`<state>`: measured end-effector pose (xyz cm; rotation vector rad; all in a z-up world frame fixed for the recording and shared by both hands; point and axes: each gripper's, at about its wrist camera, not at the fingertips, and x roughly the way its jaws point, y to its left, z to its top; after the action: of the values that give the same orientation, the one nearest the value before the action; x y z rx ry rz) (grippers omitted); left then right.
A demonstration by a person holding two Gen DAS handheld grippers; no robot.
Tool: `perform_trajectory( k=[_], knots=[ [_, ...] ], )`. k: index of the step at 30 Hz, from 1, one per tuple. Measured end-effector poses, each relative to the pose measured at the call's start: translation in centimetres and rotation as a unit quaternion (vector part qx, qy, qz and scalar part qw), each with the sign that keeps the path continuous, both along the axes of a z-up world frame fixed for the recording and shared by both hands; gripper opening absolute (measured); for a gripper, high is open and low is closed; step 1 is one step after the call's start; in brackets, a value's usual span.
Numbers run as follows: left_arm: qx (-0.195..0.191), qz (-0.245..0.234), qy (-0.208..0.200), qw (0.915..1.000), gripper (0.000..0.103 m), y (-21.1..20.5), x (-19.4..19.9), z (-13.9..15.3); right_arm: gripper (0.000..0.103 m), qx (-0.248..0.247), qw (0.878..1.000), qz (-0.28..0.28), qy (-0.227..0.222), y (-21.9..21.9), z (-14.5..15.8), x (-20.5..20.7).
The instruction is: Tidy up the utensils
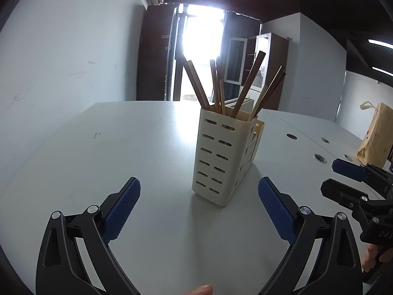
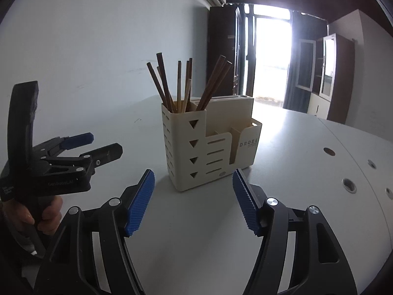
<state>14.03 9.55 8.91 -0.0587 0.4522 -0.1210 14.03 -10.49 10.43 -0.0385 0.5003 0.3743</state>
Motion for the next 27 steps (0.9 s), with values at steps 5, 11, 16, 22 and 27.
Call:
perform_trajectory(
  k=[5, 11, 16, 22, 27],
  knots=[
    [0.014, 0.014, 0.006, 0.9998, 0.097, 0.2, -0.3, -1.3, 0.066, -0.009, 1.0, -0.025, 0.003, -0.6, -1.7, 0.4],
    [-0.002, 0.058, 0.009, 0.9983, 0.097, 1.4, -0.8, -2.8, 0.066, -0.019, 0.999, -0.038, -0.031, -0.8, -2.8, 0.0],
    [0.01, 0.052, 0.026, 0.9982, 0.097, 0.3, -0.7, -4.3, 0.066, -0.022, 0.998, -0.037, -0.055, -0.4, -4.0, -0.9],
    [0.033, 0.042, 0.014, 0.9985, 0.097, -0.7, -1.0, -4.1, 0.066, -0.045, 0.996, -0.024, -0.07, 0.7, -5.0, -1.5],
    [0.038, 0.035, 0.015, 0.9986, 0.097, -0.9, -1.0, -4.1, 0.066, -0.029, 0.997, -0.032, -0.063, 0.2, -5.0, -1.0]
  ],
)
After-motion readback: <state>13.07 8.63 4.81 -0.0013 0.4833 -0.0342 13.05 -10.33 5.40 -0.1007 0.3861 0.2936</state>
